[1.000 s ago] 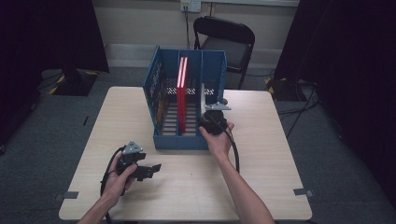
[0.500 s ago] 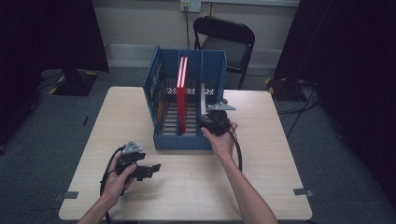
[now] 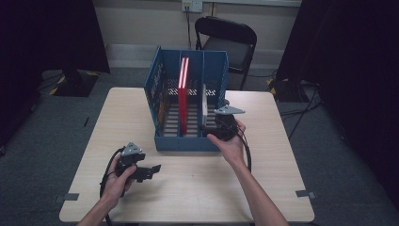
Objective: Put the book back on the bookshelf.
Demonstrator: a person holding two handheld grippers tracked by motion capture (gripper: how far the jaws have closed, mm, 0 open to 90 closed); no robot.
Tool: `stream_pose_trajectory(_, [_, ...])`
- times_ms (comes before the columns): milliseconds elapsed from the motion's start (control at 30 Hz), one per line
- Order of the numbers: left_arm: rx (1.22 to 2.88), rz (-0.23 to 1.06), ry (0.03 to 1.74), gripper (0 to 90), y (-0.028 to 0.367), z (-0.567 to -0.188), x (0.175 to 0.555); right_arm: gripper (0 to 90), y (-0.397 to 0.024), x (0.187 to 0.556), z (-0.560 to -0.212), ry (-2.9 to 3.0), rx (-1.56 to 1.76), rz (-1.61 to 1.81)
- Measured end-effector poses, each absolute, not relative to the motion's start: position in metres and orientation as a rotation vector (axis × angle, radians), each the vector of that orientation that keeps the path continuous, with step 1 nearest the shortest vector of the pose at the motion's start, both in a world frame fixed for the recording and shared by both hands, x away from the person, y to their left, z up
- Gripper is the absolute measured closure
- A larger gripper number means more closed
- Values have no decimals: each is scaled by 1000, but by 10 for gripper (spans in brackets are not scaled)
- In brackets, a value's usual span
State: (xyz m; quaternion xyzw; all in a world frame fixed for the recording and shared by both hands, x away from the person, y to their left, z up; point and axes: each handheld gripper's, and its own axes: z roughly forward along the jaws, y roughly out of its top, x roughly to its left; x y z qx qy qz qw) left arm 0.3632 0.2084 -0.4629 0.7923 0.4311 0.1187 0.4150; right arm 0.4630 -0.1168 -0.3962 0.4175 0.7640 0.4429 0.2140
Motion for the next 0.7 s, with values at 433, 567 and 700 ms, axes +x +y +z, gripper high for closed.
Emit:
stream_pose_trajectory(433, [1985,310,1084,162,210,-463,363,170,-154,430,-387,2109,1126,1274])
stream_pose_trajectory(567, [1985,306,1088,162,212,-463,364,176,-171,419,-390,2094,1150,1267])
stream_pose_trajectory(700, [1975,320,1088,158,213,-463,363,175,-188,407,-391,2097,1178,1256])
